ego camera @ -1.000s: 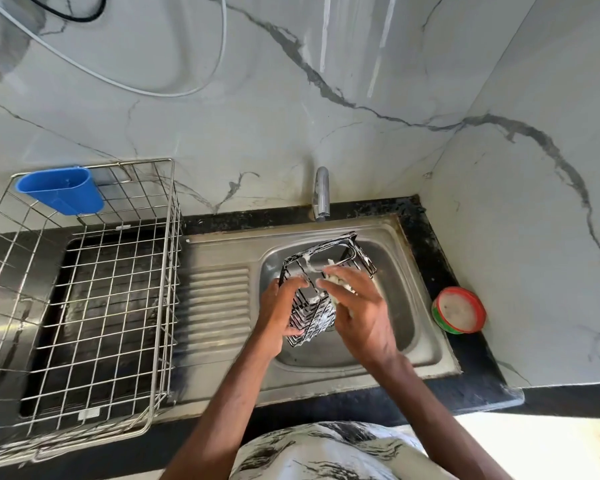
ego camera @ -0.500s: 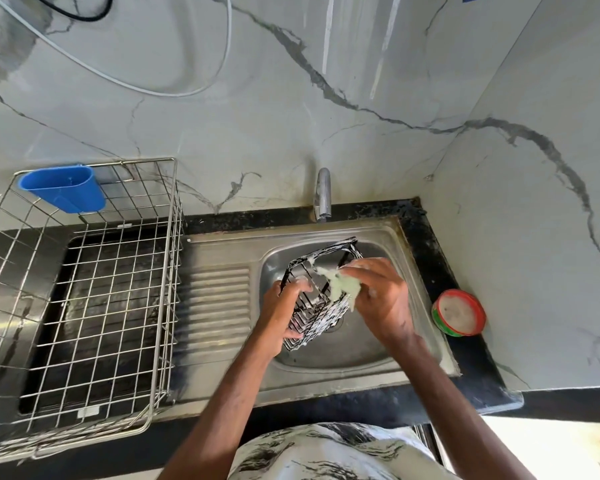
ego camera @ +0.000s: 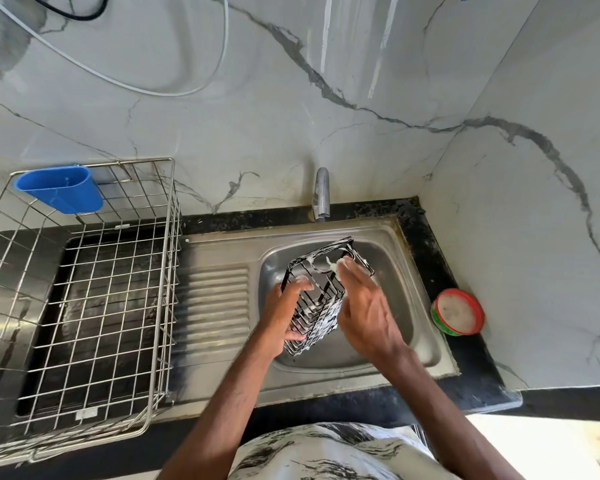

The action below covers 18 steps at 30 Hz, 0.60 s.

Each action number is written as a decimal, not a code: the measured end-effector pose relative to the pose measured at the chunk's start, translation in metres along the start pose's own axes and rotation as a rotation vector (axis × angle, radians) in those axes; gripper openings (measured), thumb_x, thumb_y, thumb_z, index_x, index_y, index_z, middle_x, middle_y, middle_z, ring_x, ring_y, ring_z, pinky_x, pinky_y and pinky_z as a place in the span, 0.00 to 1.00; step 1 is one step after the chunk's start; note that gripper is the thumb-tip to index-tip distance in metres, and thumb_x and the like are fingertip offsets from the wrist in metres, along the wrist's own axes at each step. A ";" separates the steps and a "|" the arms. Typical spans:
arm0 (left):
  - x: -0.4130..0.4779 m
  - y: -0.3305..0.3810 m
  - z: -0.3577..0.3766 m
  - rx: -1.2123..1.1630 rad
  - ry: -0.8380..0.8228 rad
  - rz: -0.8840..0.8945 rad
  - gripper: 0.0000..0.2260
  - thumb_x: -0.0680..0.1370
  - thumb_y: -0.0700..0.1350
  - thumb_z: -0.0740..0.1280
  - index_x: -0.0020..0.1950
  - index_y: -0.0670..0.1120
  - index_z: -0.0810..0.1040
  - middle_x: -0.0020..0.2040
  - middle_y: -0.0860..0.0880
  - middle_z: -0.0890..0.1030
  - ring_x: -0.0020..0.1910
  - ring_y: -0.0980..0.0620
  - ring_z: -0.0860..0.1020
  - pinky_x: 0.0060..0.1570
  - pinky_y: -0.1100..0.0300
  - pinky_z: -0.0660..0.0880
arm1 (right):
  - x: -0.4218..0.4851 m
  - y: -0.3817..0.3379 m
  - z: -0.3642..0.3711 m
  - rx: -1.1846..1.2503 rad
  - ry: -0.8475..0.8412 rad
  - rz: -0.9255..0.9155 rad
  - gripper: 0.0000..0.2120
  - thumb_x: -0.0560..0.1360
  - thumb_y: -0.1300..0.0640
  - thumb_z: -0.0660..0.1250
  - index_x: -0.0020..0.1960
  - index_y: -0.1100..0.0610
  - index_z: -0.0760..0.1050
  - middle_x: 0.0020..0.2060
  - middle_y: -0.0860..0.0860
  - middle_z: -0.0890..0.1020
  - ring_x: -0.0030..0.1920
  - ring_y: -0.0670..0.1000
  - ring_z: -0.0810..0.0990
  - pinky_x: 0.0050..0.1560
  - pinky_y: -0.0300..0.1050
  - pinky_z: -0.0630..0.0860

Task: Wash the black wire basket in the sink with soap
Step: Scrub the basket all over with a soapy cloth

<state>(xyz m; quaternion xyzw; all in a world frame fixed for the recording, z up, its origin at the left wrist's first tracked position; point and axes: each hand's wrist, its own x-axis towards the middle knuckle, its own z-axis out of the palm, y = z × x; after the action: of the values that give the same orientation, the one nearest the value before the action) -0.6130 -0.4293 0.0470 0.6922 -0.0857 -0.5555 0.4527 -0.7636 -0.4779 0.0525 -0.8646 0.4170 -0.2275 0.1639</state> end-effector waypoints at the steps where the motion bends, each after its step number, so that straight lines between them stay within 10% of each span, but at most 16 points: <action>1: 0.001 -0.001 -0.001 0.003 0.006 0.009 0.23 0.76 0.55 0.72 0.70 0.54 0.75 0.80 0.50 0.65 0.73 0.40 0.68 0.53 0.36 0.82 | -0.006 -0.003 0.002 0.012 -0.033 -0.040 0.25 0.76 0.69 0.58 0.74 0.69 0.67 0.71 0.67 0.72 0.74 0.63 0.69 0.74 0.55 0.68; 7: -0.005 0.002 -0.005 0.033 -0.018 -0.002 0.06 0.80 0.51 0.69 0.56 0.55 0.79 0.79 0.47 0.66 0.75 0.37 0.67 0.59 0.32 0.78 | 0.004 -0.003 -0.005 0.071 0.068 0.013 0.22 0.70 0.77 0.62 0.57 0.62 0.84 0.55 0.60 0.84 0.55 0.56 0.84 0.53 0.50 0.84; 11: -0.005 -0.001 -0.004 0.068 -0.010 -0.006 0.16 0.80 0.50 0.69 0.68 0.50 0.77 0.80 0.46 0.65 0.74 0.35 0.68 0.59 0.34 0.79 | 0.007 -0.005 -0.012 0.060 0.079 0.029 0.22 0.67 0.78 0.64 0.51 0.59 0.86 0.49 0.55 0.86 0.44 0.52 0.85 0.40 0.48 0.84; 18: -0.003 0.001 -0.007 0.050 -0.014 -0.033 0.08 0.80 0.49 0.68 0.58 0.54 0.75 0.80 0.42 0.64 0.72 0.33 0.68 0.60 0.37 0.80 | 0.009 -0.011 -0.012 0.142 0.070 -0.125 0.19 0.67 0.77 0.69 0.50 0.59 0.86 0.48 0.53 0.86 0.49 0.52 0.84 0.46 0.47 0.83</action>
<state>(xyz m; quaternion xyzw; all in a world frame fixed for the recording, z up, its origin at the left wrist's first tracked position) -0.6081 -0.4241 0.0496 0.7008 -0.0913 -0.5652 0.4256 -0.7581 -0.4797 0.0698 -0.8666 0.3507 -0.2963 0.1957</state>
